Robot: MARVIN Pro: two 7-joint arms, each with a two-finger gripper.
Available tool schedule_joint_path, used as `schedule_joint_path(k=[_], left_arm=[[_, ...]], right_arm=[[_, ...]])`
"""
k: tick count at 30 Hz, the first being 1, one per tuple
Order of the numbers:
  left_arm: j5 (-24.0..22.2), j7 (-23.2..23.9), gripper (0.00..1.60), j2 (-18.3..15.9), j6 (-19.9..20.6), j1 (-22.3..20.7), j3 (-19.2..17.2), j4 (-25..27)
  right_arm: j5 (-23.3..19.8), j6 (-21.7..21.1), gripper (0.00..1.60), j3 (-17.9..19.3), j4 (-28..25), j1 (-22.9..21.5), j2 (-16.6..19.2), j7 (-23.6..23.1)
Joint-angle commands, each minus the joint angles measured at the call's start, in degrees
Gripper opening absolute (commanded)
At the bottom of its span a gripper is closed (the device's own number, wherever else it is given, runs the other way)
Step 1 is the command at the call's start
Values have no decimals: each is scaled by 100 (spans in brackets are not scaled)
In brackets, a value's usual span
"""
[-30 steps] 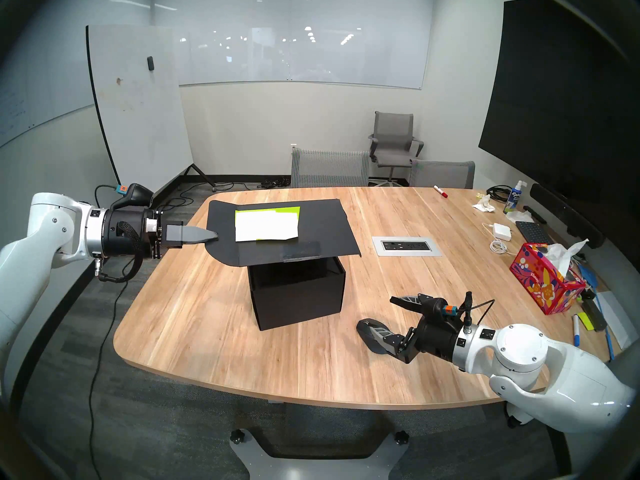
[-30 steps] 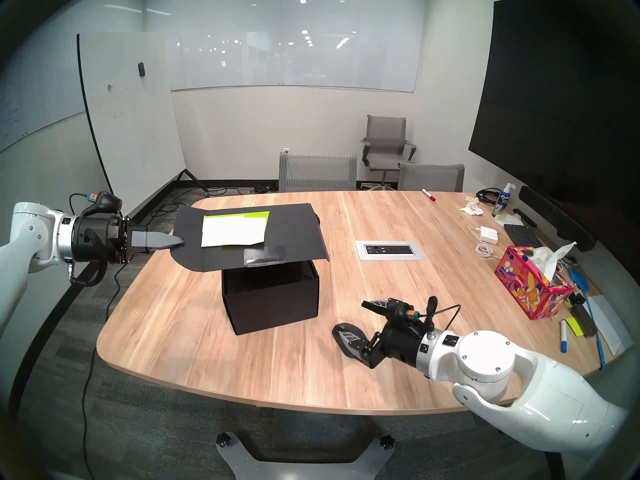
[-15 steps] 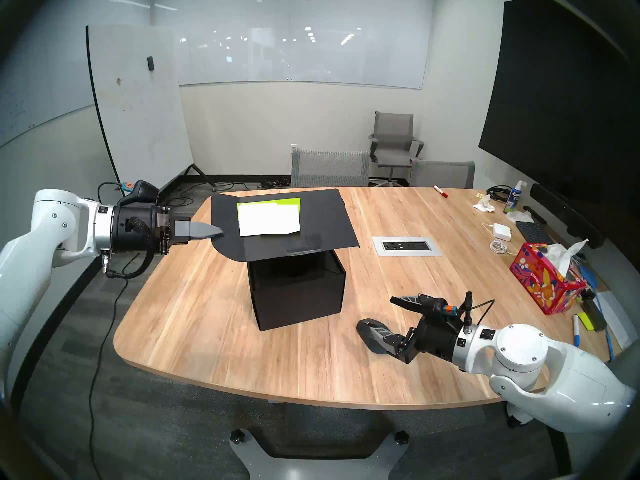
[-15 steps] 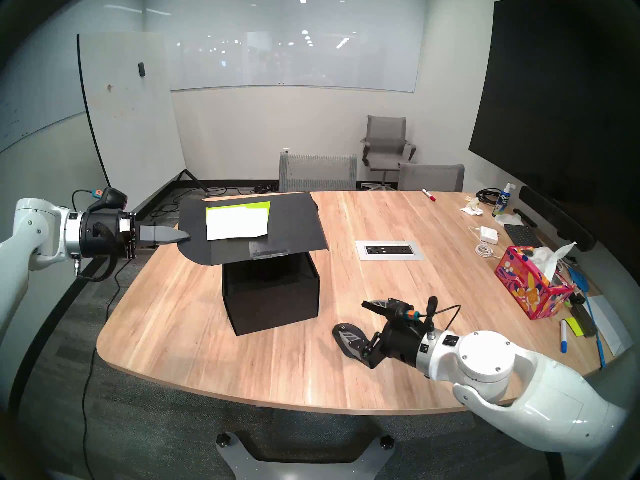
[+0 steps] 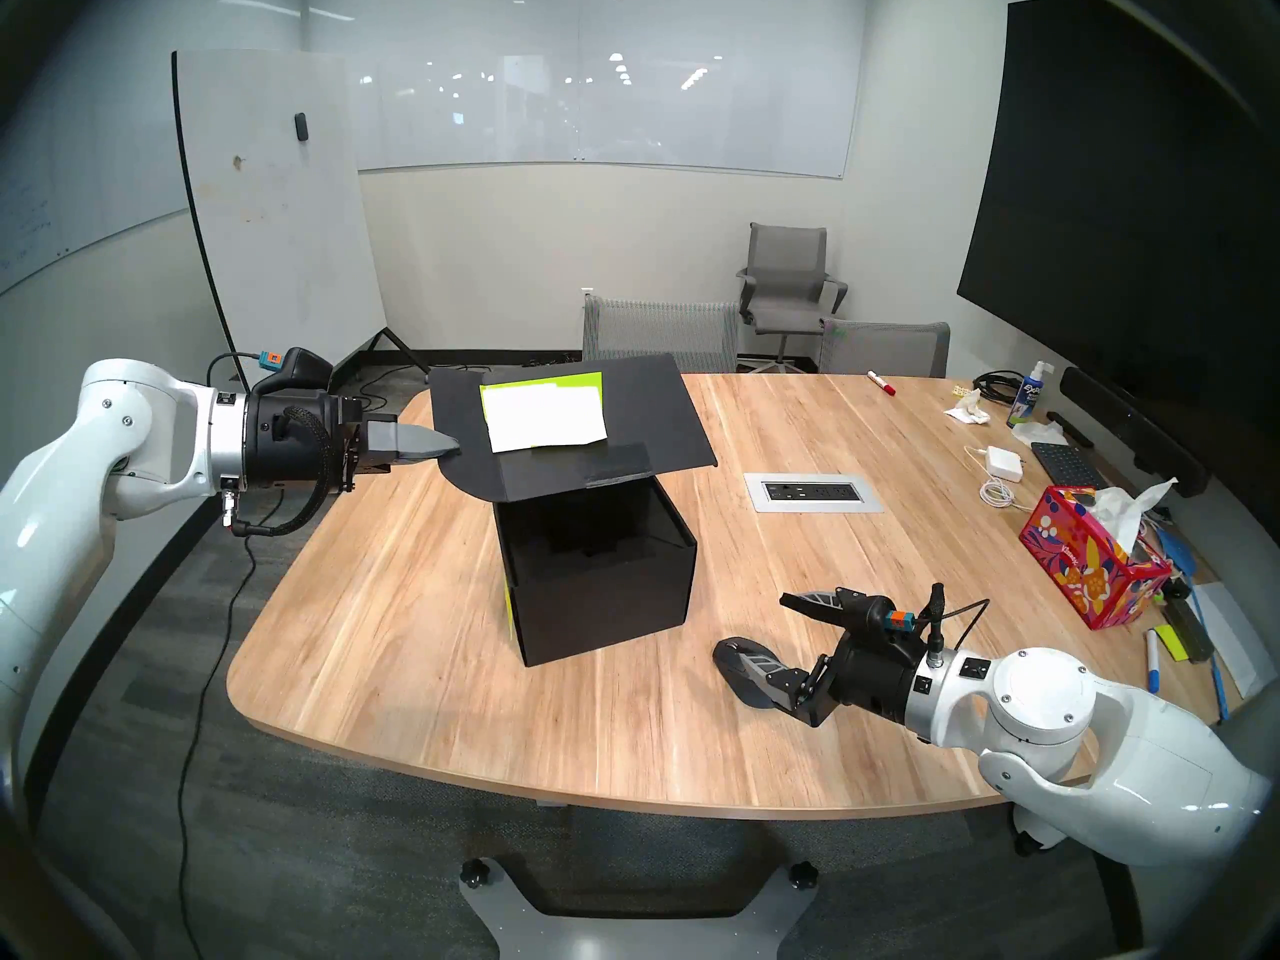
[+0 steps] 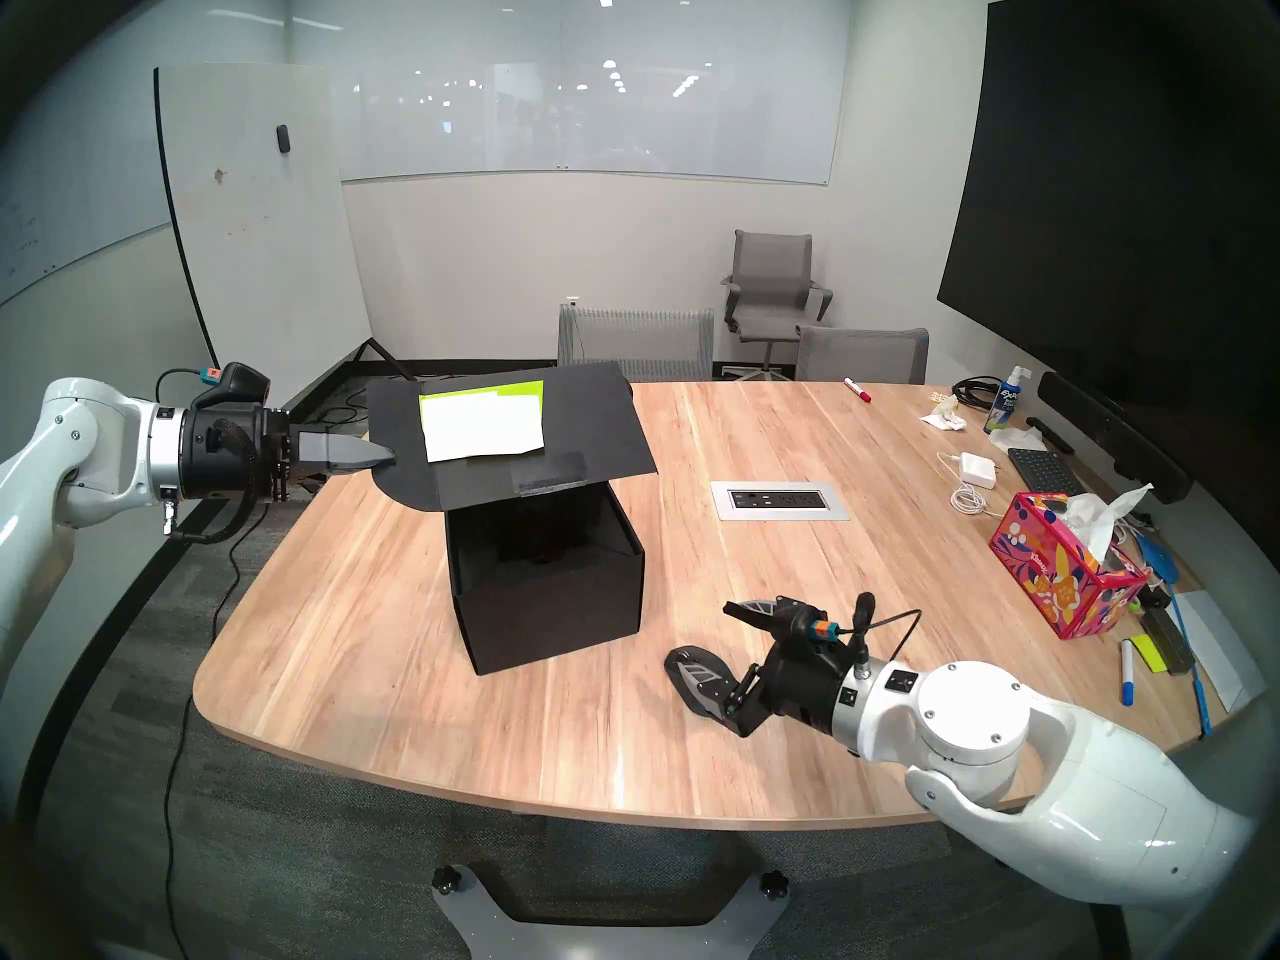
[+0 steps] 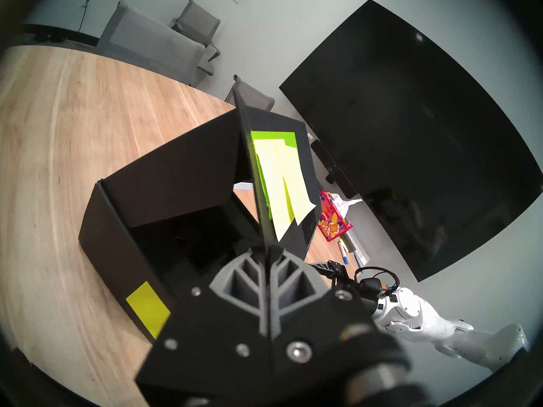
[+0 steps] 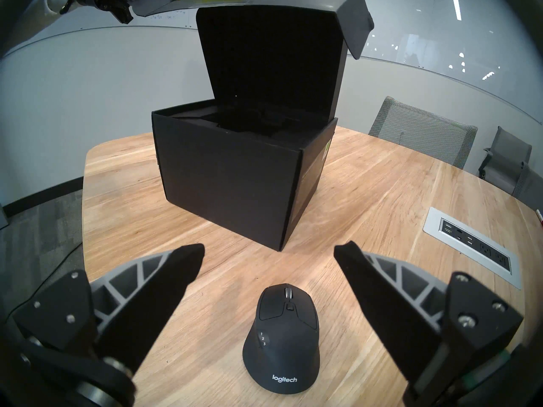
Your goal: Open the box and place the mouse inside
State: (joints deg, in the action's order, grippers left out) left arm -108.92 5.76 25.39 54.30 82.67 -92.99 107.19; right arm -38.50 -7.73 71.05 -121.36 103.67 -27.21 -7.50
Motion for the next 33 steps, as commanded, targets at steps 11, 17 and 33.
schedule_joint_path(k=[11, 17, 33], left_arm=[[-976, -1406, 0, 163, -344, -1156, 476, -105], [-1444, -1712, 0, 113, -295, -1329, 498, -217], [-2233, -3136, 0, 262, -703, -2201, 1106, -339]], right_arm=[[12, 43, 160, 22, -84, -39, -13, -9], [12, 44, 160, 22, -84, -39, -13, -9], [12, 44, 160, 22, -84, -39, -13, -9]])
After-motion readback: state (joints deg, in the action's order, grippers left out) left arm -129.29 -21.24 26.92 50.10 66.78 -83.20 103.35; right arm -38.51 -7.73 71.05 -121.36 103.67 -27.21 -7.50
